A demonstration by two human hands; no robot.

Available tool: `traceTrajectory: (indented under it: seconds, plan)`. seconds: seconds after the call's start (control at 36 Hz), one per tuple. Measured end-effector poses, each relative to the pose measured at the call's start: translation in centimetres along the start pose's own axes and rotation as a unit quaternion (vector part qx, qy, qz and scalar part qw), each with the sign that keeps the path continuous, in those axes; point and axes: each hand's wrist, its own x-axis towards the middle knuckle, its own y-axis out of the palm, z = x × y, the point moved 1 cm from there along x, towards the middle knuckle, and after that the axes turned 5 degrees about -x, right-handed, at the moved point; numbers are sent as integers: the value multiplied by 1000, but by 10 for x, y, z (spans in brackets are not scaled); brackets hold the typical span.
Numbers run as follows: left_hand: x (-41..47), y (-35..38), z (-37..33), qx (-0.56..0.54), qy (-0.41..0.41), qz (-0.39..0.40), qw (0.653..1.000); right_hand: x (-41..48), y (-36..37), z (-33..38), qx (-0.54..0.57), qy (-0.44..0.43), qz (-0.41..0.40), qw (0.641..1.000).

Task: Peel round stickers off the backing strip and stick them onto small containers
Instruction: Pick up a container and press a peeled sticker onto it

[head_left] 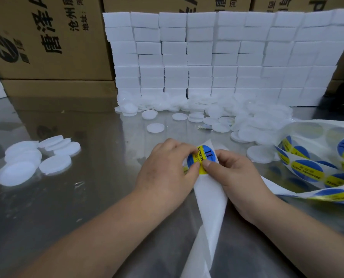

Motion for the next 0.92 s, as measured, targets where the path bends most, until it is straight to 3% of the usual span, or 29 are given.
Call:
traceTrajectory:
  seconds: [0.17, 0.28, 0.61, 0.78, 0.92]
  plan:
    - [0, -2, 2, 12, -10, 7, 1000, -3, 1, 4, 27, 11, 91, 995]
    - [0, -3, 2, 19, -11, -3, 1000, -4, 1, 4, 12, -1, 101, 995]
    - [-2, -1, 0, -3, -34, 40, 999, -1, 1, 1, 49, -13, 9, 999]
    - [-2, -1, 3, -9, -36, 29, 999, 0, 1, 0, 22, -30, 9, 999]
    - [0, -1, 5, -90, -77, 23, 993, 1, 2, 1, 4, -44, 6, 999]
